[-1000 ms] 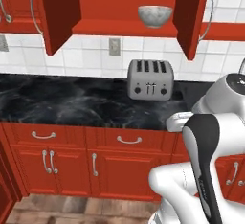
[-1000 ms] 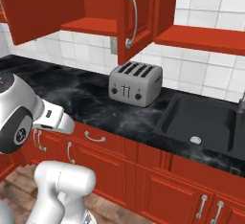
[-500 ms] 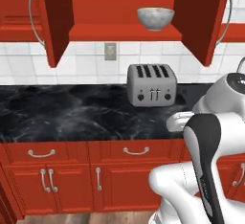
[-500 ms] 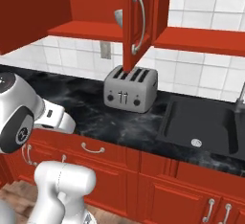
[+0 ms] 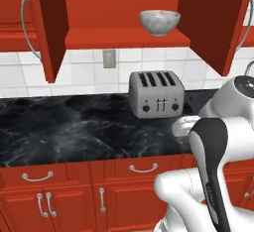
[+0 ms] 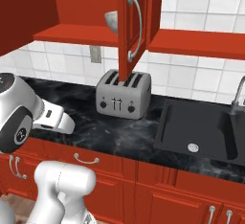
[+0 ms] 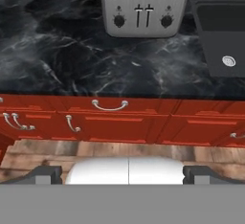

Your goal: Move the bowls from the cabinet to the plates on the dining table.

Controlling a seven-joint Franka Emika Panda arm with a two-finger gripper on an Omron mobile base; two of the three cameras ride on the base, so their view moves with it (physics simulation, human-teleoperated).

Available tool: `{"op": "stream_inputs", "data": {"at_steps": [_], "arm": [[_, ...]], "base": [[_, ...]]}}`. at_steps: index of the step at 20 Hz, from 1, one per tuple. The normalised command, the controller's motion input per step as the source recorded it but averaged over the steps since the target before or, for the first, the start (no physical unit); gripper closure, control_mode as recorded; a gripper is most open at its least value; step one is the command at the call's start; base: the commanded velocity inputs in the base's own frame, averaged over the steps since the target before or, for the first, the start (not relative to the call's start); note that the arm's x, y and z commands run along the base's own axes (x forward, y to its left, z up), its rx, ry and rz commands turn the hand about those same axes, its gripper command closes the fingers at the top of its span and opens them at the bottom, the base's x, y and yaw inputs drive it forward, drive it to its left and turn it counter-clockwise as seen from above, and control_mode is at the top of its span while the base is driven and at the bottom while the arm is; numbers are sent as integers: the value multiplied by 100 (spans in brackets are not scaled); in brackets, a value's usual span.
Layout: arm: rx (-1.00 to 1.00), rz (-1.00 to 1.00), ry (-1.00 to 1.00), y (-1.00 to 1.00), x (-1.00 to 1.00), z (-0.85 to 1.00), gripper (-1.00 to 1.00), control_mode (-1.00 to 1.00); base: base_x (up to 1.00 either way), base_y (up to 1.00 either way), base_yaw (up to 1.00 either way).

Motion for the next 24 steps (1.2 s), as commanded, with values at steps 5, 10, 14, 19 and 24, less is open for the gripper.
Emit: {"op": "stream_inputs", "data": {"at_steps": [5, 10, 14, 19, 24], "arm": [[0, 0, 0, 0, 0, 0, -100, 100], [0, 0, 0, 0, 0, 0, -100, 100], [0, 0, 0, 0, 0, 0, -100, 100], [0, 0, 0, 0, 0, 0, -100, 100], [0, 0, 0, 0, 0, 0, -100, 100]], "base": [[23, 0, -8], [17, 2, -7], [49, 0, -8], [37, 0, -7], [9, 6, -6]]}}
